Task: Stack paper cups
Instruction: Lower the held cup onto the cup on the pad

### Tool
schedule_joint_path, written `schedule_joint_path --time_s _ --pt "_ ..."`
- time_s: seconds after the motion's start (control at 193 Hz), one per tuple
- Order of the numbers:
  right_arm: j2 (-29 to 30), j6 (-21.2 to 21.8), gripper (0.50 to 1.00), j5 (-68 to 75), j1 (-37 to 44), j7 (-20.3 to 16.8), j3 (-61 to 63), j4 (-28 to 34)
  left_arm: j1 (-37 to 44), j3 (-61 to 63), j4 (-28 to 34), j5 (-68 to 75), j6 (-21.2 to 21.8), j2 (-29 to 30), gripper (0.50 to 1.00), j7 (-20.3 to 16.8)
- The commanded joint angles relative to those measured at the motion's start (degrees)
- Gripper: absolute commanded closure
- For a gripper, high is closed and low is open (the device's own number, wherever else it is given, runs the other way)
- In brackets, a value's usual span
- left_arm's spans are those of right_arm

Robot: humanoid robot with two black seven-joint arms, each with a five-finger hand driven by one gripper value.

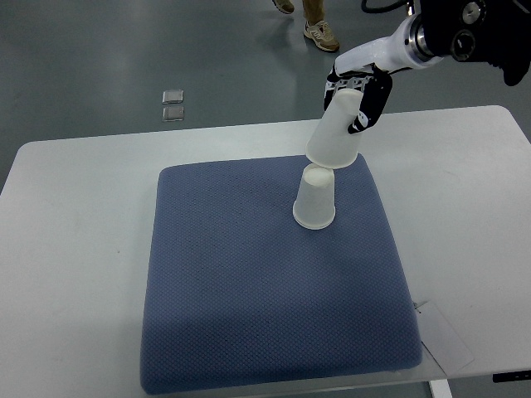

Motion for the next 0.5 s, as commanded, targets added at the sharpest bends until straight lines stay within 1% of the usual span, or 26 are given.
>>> schedule_joint_path --time_s 0.0,0.497 --pt "0.09 0.02 0.824 0.81 0.09 0.0 0.85 0.45 0.0 0.0 0.0 0.0 0.0 0.0 0.5 0.01" --pt "1.58 -0.07 0.822 1.95 -0.35 0.0 1.73 0.54 0.0 0.0 0.0 0.0 0.0 0.0 0.5 0.01"
